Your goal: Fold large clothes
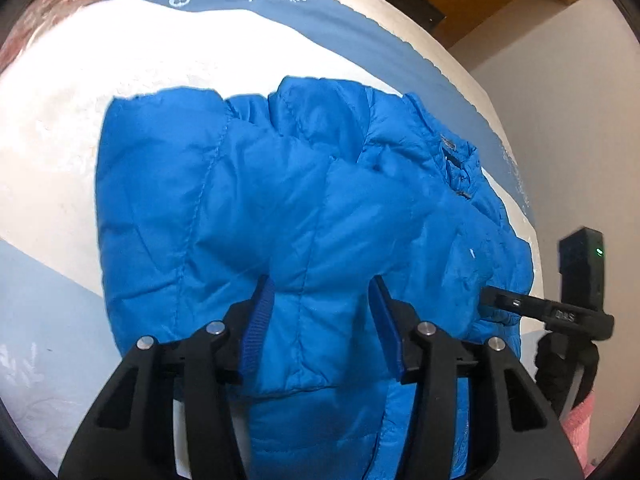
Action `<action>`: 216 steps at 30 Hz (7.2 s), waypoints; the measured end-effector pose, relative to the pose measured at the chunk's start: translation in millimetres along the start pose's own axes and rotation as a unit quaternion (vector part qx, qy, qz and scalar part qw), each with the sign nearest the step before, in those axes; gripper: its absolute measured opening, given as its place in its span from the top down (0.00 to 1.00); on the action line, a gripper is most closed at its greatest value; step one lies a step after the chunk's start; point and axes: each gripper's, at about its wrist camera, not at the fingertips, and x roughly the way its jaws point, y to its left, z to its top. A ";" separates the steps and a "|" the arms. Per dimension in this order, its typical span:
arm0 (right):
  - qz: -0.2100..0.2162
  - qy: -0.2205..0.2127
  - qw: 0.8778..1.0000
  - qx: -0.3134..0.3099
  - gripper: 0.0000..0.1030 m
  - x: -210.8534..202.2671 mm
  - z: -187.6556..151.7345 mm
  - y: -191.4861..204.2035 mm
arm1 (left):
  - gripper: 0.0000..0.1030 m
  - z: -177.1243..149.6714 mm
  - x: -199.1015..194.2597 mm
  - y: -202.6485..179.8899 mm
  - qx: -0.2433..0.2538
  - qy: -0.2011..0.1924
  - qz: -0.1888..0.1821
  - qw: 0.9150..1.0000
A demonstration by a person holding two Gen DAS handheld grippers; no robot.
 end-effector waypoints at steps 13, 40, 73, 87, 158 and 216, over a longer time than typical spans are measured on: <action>0.030 -0.096 0.995 -0.006 0.94 -76.5 5.6 -20.9 | 0.53 22.1 -43.1 -40.8 0.046 -0.054 -0.022 0.997; -0.132 -0.164 0.973 0.100 0.86 -147.4 -31.7 -131.9 | 0.57 41.1 29.9 -87.7 0.109 -0.001 0.055 0.993; -0.068 -0.089 0.990 0.082 0.92 -49.0 -31.8 -97.8 | 0.62 -4.5 80.7 -118.3 0.167 0.035 0.098 0.980; -0.062 -0.156 0.985 0.040 0.46 -164.1 -218.8 -103.3 | 0.28 -112.3 -72.4 -32.4 0.127 0.020 0.112 0.985; 0.138 -0.204 0.969 0.036 0.91 -238.2 -179.4 -103.6 | 0.91 -75.8 -141.5 -66.4 0.032 -0.052 -0.174 0.983; -0.023 -0.151 0.987 0.056 0.94 -157.7 9.8 -150.7 | 0.97 71.4 1.8 -68.7 0.080 -0.049 0.024 0.995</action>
